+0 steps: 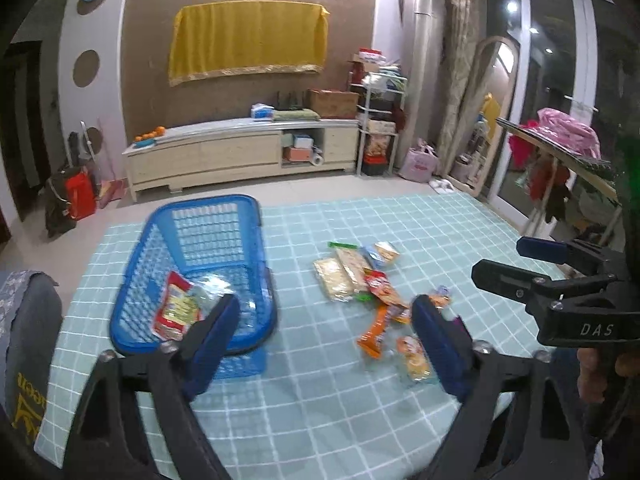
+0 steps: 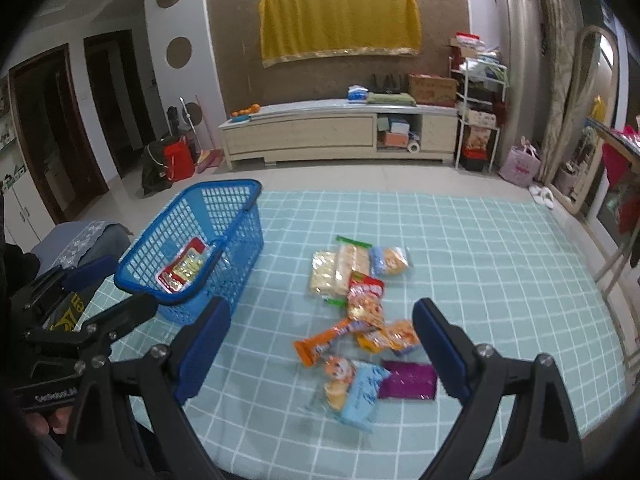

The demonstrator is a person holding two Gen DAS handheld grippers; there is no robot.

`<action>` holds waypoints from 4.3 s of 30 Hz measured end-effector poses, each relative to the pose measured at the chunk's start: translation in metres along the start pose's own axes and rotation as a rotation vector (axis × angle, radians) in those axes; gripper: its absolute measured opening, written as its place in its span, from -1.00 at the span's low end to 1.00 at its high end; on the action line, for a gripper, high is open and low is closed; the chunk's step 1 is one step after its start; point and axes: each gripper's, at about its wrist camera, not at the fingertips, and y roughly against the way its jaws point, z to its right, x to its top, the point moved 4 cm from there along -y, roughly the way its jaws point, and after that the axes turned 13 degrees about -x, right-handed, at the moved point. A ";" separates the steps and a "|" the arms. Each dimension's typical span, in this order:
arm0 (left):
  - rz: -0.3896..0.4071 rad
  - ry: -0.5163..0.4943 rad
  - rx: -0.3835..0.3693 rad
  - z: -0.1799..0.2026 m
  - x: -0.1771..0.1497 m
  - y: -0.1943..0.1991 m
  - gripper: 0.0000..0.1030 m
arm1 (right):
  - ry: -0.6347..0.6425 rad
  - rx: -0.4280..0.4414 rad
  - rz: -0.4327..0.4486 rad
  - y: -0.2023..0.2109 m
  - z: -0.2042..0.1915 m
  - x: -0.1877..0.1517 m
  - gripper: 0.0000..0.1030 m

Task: Organize snacks
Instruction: 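Reach the left gripper to the blue Dan Huang Su pouch and close, then close the right gripper on the purple pouch while left holds the blue pouch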

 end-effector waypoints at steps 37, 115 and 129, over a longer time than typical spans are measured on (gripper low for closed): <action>-0.369 0.108 -0.058 0.077 -0.093 -0.171 0.92 | -0.067 -0.146 -0.215 -0.093 0.129 -0.095 0.83; -0.278 0.175 0.030 -0.015 -0.088 -0.162 0.22 | 0.169 -0.086 -0.448 -0.171 0.028 -0.102 0.21; -0.246 0.165 0.010 -0.016 -0.082 -0.142 0.22 | 0.143 -0.063 -0.449 -0.140 0.034 -0.103 0.06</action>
